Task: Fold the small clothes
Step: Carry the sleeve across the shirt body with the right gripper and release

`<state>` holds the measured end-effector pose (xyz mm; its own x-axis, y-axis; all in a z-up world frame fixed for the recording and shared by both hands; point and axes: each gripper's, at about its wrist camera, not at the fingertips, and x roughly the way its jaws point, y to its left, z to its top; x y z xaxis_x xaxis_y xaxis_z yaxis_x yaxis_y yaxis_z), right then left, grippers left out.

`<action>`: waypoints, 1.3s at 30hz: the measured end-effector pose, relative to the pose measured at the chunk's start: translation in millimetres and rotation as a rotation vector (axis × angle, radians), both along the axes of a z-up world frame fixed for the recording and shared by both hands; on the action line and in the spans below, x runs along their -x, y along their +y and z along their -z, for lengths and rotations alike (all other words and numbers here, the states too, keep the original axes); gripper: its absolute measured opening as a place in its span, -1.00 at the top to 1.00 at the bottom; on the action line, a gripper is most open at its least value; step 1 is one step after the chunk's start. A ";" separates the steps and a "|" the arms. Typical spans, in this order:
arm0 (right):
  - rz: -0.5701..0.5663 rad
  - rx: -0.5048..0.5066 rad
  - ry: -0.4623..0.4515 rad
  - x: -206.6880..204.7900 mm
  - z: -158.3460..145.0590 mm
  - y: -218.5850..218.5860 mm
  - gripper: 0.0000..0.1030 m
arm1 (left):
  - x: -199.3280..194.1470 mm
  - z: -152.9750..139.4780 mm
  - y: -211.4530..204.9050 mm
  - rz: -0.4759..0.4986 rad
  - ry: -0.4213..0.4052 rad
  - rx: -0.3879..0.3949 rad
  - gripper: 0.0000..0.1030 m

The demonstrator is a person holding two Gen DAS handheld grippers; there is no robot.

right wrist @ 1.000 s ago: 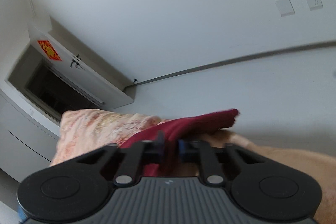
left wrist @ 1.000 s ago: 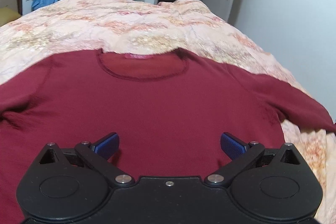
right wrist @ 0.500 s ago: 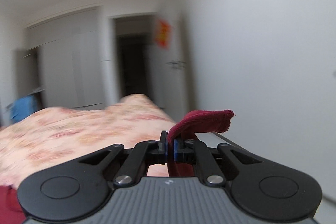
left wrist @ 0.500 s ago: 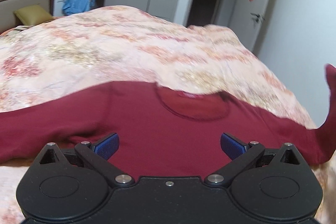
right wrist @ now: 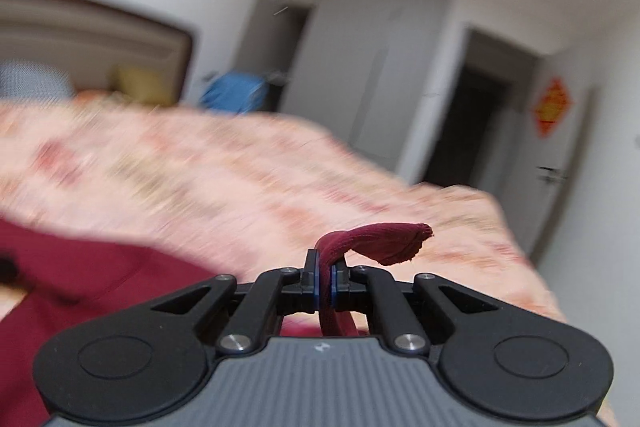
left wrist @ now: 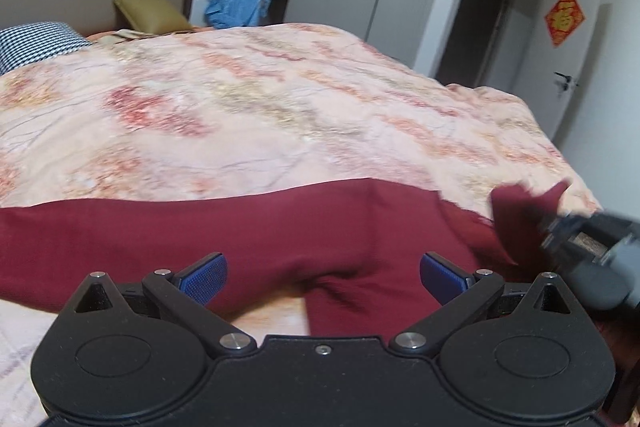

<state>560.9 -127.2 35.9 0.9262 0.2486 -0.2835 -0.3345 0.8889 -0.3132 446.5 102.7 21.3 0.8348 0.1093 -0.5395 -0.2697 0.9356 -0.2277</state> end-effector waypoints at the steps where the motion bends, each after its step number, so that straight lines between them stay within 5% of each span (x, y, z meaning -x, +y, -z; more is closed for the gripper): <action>1: -0.026 0.029 0.019 3.2 10.1 17.1 0.89 | 1.4 2.0 3.9 -0.007 0.002 0.000 -0.99; 7: -0.140 0.254 0.099 45.9 71.6 81.4 0.88 | 2.3 10.1 16.9 -0.032 0.006 0.006 -0.99; 14: -0.276 0.575 -0.018 85.5 116.1 107.4 0.83 | -2.5 15.0 14.5 -0.037 -0.005 0.026 -0.99; 17: -0.321 0.587 -0.019 95.5 116.5 105.7 0.44 | -7.7 19.7 6.3 -0.018 -0.023 0.025 -0.99; 19: -0.328 0.542 -0.016 103.4 108.0 91.8 -0.28 | -17.0 25.0 -4.7 0.002 -0.018 0.016 -0.99; 21: -0.327 0.459 0.014 110.0 95.0 66.7 -0.57 | -29.2 31.2 -18.7 0.035 -0.011 0.007 -0.99; 25: -0.270 0.261 0.113 109.2 70.0 -0.6 -0.83 | -54.6 43.5 -51.1 0.110 -0.021 -0.030 -0.99; 30: -0.086 0.056 0.158 94.9 55.9 -90.0 -0.96 | -81.5 63.9 -78.6 0.105 -0.028 -0.145 -0.99; 35: 0.141 -0.195 0.232 60.7 52.7 -160.7 -0.96 | -93.1 86.9 -73.6 0.086 0.026 -0.117 -0.99; 39: 0.213 -0.440 0.353 24.5 60.9 -206.9 -0.60 | -91.8 91.2 -77.1 0.083 0.016 -0.143 -0.99</action>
<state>536.5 -334.2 -25.0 0.8370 0.2317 -0.4957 -0.1515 0.9687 0.1968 538.3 25.6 -69.9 0.8355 0.1166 -0.5370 -0.1924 0.9775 -0.0869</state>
